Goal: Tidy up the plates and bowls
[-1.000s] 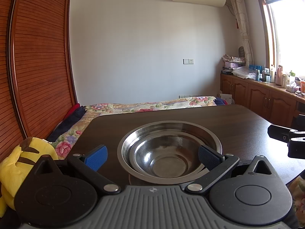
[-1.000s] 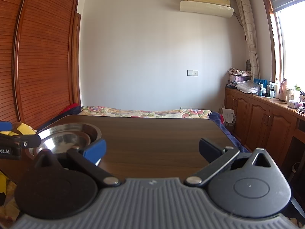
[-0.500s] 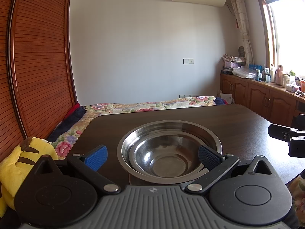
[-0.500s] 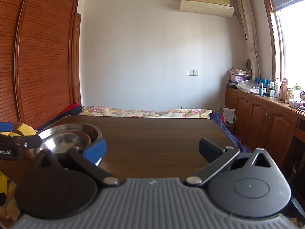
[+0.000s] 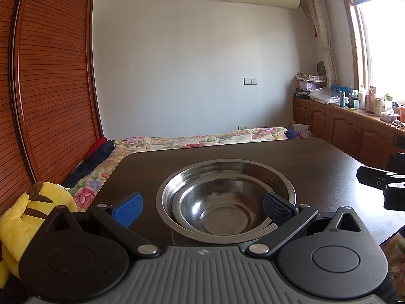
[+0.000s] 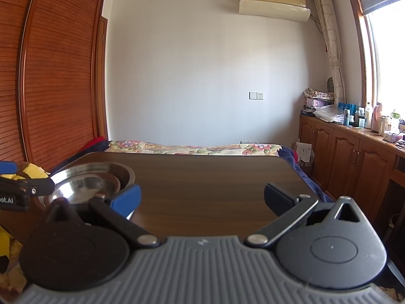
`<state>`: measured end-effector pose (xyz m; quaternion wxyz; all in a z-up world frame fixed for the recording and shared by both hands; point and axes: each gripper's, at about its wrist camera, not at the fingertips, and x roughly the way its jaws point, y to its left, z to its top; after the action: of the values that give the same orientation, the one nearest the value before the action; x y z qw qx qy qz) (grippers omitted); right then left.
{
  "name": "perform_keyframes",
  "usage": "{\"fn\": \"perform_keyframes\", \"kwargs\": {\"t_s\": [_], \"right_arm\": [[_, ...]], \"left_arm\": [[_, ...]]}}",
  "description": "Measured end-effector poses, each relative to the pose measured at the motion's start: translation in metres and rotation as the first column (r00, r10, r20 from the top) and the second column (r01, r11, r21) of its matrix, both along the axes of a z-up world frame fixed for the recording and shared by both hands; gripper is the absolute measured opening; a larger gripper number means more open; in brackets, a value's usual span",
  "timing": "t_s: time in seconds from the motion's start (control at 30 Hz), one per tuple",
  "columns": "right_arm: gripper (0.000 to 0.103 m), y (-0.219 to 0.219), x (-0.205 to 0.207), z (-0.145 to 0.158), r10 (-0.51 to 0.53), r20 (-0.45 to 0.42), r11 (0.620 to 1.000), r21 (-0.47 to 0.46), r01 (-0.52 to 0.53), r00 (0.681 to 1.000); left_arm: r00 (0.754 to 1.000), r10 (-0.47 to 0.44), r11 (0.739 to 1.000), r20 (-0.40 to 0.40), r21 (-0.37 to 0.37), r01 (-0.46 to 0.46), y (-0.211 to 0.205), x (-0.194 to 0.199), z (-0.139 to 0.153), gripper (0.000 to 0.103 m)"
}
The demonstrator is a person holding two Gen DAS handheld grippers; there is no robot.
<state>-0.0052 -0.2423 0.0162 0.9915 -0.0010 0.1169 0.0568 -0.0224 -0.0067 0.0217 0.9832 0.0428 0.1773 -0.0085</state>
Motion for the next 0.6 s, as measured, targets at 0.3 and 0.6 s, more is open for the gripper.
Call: {"fn": "perform_keyframes", "kwargs": {"t_s": [0.3,0.6], "right_arm": [[0.103,-0.001,0.0001,0.0001,-0.001,0.0,1.0,0.001,0.001,1.0],[0.103,-0.0017,0.0003,0.0002,0.0,0.001,1.0,0.0,0.0,1.0]], "left_arm": [[1.0,0.001,1.0,0.0,0.001,-0.001,0.0,-0.0001,0.0,0.103],[1.0,0.001,1.0,0.0,0.0,-0.001,-0.0002,0.0,-0.0001,0.103]]}}
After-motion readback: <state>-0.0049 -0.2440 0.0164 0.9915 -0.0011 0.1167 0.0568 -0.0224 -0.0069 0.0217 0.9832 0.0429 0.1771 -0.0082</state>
